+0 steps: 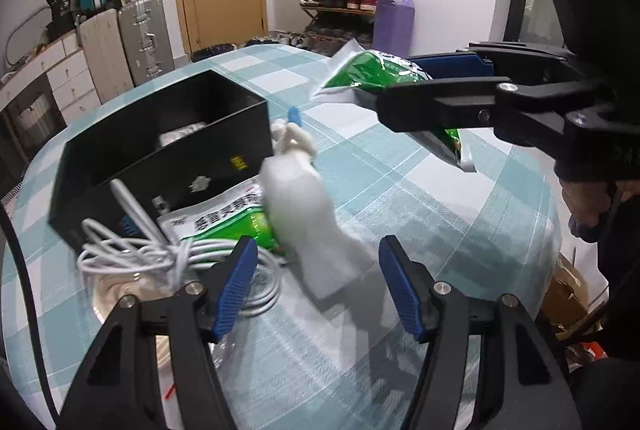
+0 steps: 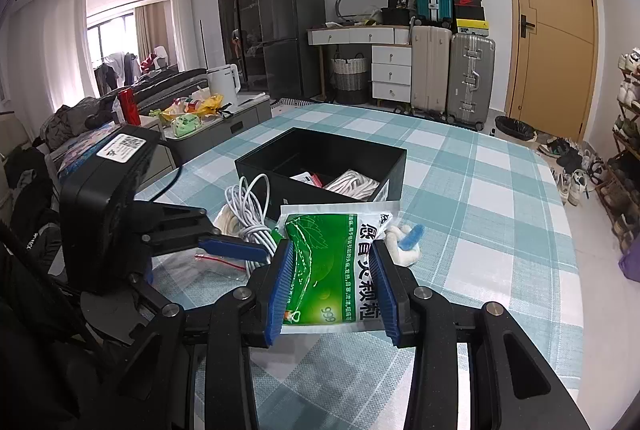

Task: Organize soft objects
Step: 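Grasp the white foam sleeve with the left tool while the right tool holds the sachet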

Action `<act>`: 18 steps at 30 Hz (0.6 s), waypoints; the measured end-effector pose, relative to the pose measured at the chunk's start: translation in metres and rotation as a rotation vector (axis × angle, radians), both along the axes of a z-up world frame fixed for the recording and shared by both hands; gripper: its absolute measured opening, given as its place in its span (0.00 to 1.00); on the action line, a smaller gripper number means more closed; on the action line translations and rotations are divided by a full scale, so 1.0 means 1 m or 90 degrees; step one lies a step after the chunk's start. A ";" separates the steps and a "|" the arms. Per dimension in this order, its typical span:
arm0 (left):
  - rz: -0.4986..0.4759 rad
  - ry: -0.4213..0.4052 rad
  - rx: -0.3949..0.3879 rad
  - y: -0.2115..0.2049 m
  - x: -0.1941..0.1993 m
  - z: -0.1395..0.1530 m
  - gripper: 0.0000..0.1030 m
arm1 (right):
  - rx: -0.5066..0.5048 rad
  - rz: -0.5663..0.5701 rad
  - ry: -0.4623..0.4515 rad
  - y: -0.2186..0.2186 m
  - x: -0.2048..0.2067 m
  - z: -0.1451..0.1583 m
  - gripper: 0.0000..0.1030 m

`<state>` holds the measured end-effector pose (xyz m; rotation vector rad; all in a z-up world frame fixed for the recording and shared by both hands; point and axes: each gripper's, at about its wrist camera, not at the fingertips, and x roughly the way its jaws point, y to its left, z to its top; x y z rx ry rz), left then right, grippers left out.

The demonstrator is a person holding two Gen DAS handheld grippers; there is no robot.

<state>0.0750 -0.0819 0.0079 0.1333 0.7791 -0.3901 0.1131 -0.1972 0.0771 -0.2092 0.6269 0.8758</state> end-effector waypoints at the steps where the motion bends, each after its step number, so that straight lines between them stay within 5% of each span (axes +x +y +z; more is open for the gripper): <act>1: -0.003 0.005 -0.001 -0.002 0.002 -0.001 0.62 | 0.002 0.000 0.002 0.000 0.001 0.000 0.38; 4: -0.017 0.027 -0.005 -0.010 0.008 -0.005 0.60 | 0.004 -0.003 0.005 -0.003 0.002 -0.001 0.38; 6: -0.014 0.038 -0.004 -0.012 0.012 -0.008 0.40 | 0.006 -0.007 0.005 -0.005 0.003 -0.001 0.38; 10: -0.015 0.033 -0.015 -0.013 0.011 -0.008 0.25 | 0.011 -0.011 0.008 -0.008 0.003 0.000 0.38; 18: -0.010 -0.005 -0.033 -0.001 -0.003 0.011 0.22 | 0.026 -0.015 0.003 -0.011 0.004 0.003 0.38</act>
